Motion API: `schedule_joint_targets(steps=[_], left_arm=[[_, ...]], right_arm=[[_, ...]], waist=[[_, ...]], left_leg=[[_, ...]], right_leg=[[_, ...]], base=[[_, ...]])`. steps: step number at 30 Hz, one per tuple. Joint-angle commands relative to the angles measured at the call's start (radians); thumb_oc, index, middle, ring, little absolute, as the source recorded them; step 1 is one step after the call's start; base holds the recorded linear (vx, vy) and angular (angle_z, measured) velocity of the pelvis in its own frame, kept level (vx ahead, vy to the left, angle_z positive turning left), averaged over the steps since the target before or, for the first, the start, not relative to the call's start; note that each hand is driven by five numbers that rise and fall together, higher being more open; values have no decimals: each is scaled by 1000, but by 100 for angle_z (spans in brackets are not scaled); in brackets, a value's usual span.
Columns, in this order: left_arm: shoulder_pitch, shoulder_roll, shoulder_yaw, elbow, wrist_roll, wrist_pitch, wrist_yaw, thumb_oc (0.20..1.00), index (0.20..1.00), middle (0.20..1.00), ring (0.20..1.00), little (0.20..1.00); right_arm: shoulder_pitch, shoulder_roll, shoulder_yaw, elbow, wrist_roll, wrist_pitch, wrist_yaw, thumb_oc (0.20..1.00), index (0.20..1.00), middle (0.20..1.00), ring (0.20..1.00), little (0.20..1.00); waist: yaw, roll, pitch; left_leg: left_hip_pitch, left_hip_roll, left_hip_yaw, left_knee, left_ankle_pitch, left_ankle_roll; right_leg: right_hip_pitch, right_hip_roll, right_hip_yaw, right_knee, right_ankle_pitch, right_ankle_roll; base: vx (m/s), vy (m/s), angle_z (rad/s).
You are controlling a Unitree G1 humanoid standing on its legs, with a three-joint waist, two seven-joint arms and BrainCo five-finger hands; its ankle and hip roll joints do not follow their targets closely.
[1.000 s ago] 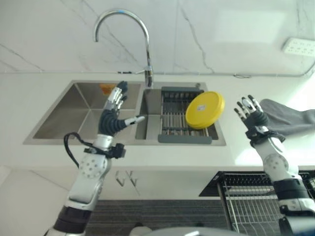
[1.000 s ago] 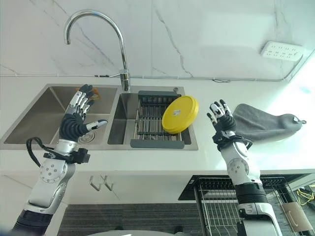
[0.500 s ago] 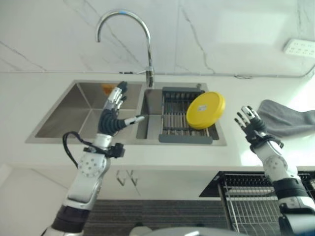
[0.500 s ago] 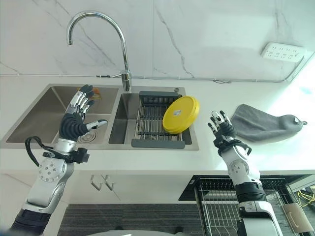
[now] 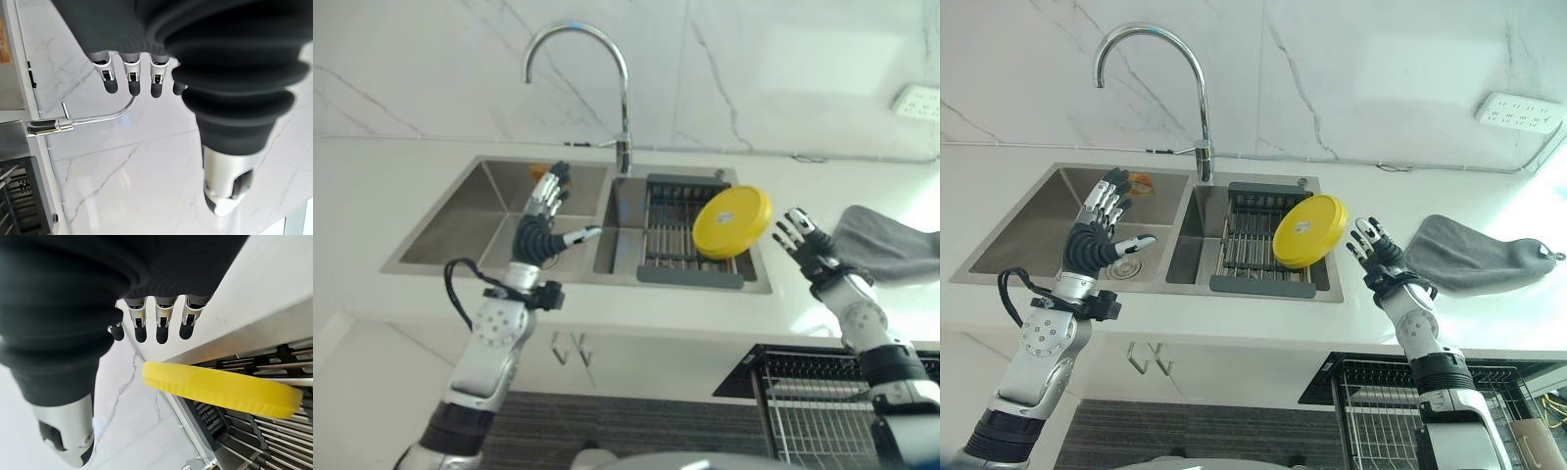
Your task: Place the dishes in the dishwasher.
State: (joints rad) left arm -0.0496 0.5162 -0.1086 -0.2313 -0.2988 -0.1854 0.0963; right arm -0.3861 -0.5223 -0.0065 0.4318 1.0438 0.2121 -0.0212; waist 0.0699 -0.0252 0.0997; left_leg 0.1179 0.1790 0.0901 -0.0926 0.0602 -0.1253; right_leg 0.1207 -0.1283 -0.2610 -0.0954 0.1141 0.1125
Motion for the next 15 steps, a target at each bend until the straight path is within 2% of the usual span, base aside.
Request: schedule_joint_targets(steps=[1, 15], left_arm=[[-93, 39, -22, 1, -14, -37, 2, 1000, 1000, 1000, 1000, 1000], [-85, 49, -22, 3, -18, -17, -3, 1000, 1000, 1000, 1000, 1000]], right_arm=[[-133, -58, 16, 20, 68, -22, 49, 1000, 1000, 1000, 1000, 1000], [-140, -58, 34, 64, 81, 1, 59, 1000, 1000, 1000, 1000, 1000]], waist=[[27, -12, -13], [34, -10, -13]], left_leg=[[33, -48, 25, 5, -84, 41], [35, -56, 19, 5, -86, 44]], right_leg=[[51, -6, -7, 8, -98, 8], [60, -5, -12, 8, -103, 6]], base=[[0, 0, 0], [22, 4, 4]])
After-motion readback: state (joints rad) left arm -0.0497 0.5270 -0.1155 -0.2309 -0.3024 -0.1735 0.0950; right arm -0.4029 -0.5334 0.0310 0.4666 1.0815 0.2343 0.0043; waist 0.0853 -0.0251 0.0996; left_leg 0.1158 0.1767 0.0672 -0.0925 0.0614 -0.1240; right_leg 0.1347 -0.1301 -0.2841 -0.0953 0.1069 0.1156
